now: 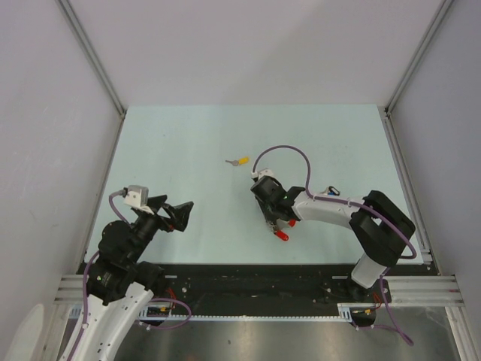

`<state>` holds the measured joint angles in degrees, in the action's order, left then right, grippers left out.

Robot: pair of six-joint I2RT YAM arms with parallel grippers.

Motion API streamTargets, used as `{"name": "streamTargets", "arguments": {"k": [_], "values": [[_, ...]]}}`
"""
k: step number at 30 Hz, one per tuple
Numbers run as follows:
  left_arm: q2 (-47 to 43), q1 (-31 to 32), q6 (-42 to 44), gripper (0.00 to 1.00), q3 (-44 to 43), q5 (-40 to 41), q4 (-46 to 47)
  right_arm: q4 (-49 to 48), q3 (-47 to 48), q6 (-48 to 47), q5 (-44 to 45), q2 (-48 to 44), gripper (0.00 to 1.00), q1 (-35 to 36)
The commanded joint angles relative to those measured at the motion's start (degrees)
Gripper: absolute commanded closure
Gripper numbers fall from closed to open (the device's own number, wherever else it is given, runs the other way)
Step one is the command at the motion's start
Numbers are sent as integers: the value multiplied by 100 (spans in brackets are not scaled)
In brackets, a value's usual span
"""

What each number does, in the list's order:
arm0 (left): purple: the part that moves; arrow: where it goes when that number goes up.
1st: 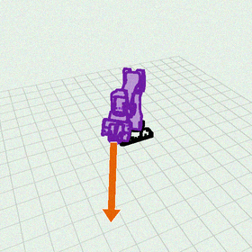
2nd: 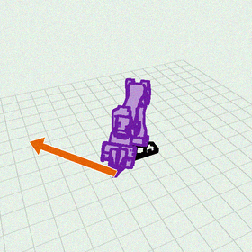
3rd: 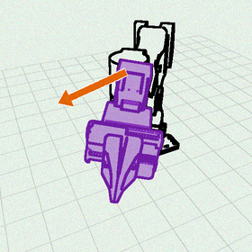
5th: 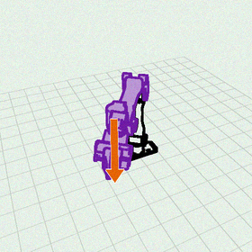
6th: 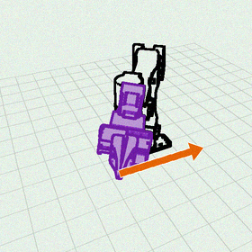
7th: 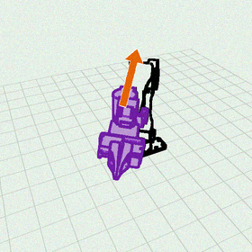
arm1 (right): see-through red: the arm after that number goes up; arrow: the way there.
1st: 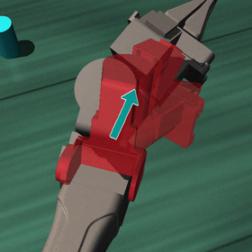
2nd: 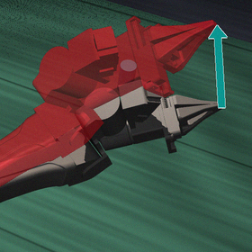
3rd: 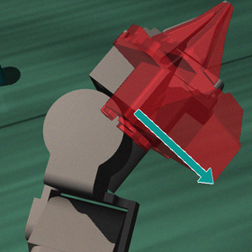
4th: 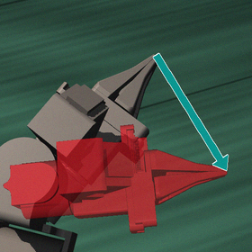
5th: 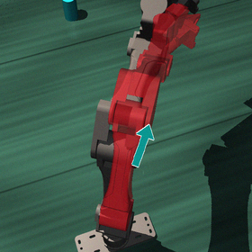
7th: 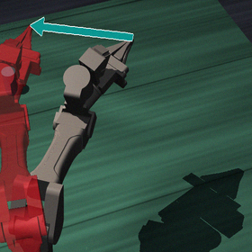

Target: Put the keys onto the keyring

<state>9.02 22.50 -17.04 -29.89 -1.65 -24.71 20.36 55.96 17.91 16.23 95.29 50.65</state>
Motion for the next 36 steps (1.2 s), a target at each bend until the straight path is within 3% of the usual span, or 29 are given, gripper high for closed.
{"name": "streamTargets", "arguments": {"k": [1,10,16,20,27,36], "values": [[56,26,-28,0,-17,-2,36,161,213,45,766,52,67,-73],[56,26,-28,0,-17,-2,45,328,222,-33,988,-159,78,-152],[65,26,-28,0,-17,-19,45,398,222,46,795,-326,61,-135],[56,26,-28,0,-17,-19,45,443,187,318,680,-563,57,-108],[65,26,-36,0,-26,-20,28,206,-85,713,425,-669,68,-240],[56,26,-45,0,-8,-19,45,-927,-1104,1293,126,-1134,78,-433]]}}
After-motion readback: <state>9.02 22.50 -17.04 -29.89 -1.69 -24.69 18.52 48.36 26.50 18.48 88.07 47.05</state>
